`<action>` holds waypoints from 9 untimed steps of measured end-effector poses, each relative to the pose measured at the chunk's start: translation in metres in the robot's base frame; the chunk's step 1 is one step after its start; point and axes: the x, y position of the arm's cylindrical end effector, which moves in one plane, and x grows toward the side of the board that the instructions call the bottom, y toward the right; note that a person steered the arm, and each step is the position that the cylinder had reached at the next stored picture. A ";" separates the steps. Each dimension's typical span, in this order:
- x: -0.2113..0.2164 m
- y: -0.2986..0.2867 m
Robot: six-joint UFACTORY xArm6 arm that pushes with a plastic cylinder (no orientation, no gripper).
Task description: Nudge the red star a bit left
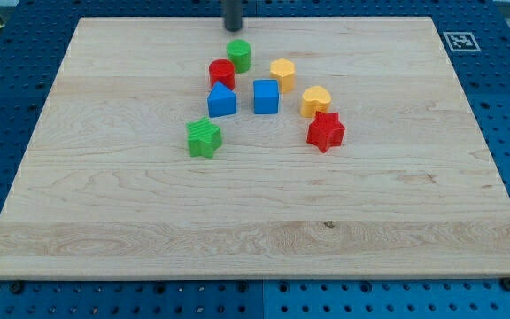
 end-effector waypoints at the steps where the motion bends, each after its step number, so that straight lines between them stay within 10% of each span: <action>1: 0.049 0.052; 9: 0.198 0.129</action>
